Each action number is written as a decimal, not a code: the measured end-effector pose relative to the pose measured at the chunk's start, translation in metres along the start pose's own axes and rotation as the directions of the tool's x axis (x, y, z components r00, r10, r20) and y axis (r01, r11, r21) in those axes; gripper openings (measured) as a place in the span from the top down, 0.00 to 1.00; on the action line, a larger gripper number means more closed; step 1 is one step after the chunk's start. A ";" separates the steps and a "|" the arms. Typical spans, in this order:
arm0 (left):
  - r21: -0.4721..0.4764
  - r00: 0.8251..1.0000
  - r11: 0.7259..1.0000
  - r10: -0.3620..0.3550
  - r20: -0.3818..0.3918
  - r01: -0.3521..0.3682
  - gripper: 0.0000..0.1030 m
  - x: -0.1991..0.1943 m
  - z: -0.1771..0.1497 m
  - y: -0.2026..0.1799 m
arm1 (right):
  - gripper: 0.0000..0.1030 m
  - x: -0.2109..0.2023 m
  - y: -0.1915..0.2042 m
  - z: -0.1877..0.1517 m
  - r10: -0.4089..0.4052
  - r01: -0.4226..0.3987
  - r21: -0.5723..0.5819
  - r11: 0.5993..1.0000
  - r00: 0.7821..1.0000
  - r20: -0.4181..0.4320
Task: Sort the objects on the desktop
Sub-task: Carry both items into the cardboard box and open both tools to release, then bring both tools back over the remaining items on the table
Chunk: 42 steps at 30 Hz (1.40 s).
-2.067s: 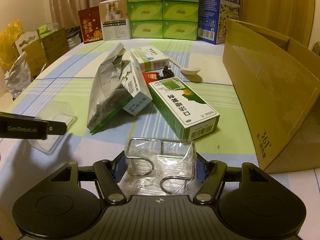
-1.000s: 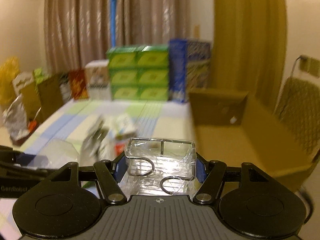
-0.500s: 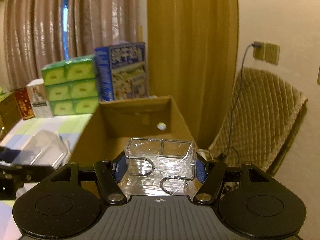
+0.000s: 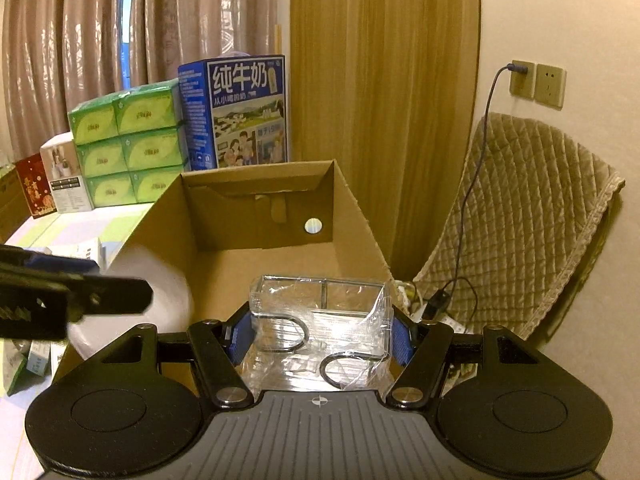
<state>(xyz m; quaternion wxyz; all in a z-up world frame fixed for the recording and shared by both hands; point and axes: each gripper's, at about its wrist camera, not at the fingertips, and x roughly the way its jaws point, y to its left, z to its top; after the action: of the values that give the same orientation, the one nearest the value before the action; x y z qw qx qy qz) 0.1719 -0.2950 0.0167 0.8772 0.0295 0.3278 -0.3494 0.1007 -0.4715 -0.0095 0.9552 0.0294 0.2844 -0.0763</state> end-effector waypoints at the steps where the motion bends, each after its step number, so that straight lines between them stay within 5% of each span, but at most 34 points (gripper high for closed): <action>1: -0.003 1.000 1.000 0.002 0.002 -0.002 0.40 -0.002 0.000 0.002 | 0.39 0.001 0.001 0.000 0.000 0.000 -0.001 1.000 1.000 -0.001; 10: -0.074 0.997 0.995 0.065 0.032 -0.062 0.35 -0.043 -0.012 0.027 | 0.38 0.008 0.006 0.001 0.055 -0.054 0.050 0.997 0.998 -0.025; 14: -0.118 0.995 0.989 0.096 0.022 -0.092 0.33 -0.060 -0.026 0.041 | 0.16 0.003 0.006 0.005 0.088 -0.089 0.087 0.992 0.996 0.010; 21: -0.197 0.989 0.970 0.147 0.001 -0.144 0.32 -0.091 -0.058 0.062 | 0.16 -0.035 0.011 -0.003 0.083 -0.089 0.103 0.991 0.994 0.064; 30: -0.256 0.973 0.939 0.230 -0.028 -0.229 0.28 -0.142 -0.100 0.089 | 0.13 -0.094 0.061 -0.031 0.119 -0.123 0.021 0.992 0.986 0.117; 42: -0.331 0.931 0.875 0.363 -0.032 -0.353 0.24 -0.212 -0.140 0.134 | 0.11 -0.110 0.141 -0.055 0.272 -0.267 -0.093 0.959 0.961 0.045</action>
<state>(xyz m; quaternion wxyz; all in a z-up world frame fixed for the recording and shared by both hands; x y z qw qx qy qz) 0.0643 -0.0288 0.0093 0.9240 -0.0636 0.3570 -0.1216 0.0028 -0.3131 0.0061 0.9649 0.0246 0.2531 0.0660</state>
